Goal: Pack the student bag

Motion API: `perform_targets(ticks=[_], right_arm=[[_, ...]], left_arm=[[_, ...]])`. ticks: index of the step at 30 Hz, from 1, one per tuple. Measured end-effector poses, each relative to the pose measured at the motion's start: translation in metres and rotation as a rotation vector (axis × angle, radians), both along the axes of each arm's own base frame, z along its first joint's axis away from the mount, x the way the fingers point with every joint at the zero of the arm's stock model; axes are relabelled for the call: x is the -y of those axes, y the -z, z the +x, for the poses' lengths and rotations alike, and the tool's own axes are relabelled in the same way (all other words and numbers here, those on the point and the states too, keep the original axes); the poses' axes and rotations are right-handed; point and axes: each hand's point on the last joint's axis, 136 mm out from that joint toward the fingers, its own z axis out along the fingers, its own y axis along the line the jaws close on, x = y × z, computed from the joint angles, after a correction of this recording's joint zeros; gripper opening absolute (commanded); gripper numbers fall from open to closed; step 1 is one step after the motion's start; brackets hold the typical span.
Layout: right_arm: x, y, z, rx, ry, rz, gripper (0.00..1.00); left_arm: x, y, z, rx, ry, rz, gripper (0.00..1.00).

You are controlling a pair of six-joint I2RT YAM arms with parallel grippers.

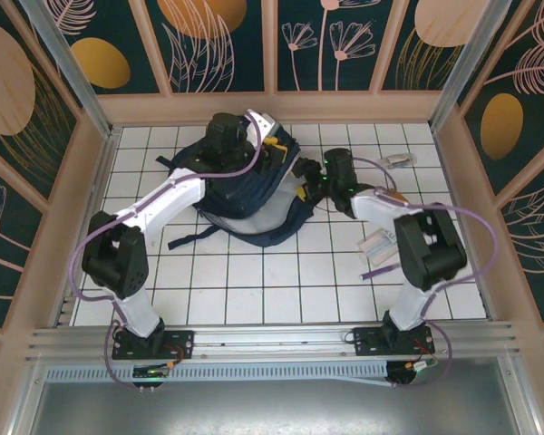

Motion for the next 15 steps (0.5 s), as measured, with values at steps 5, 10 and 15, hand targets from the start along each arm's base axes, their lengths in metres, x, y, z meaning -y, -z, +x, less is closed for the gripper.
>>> perform_targets(ticks=[5,10,15], right_arm=[[0.056,-0.029,-0.011,0.141,0.068,-0.196,0.72],[0.078,-0.046,-0.016,0.277,0.023,-0.405,0.71],[0.048,-0.017,-0.021,0.294,-0.196,-0.514,0.7]], left_arm=[[0.004,-0.002,-0.013,-0.035,0.098,-0.03,0.5],[-0.041,-0.005,0.021,-0.049,-0.077,-0.027,0.53],[-0.103,0.029,0.048,-0.057,-0.36,0.113,0.54]])
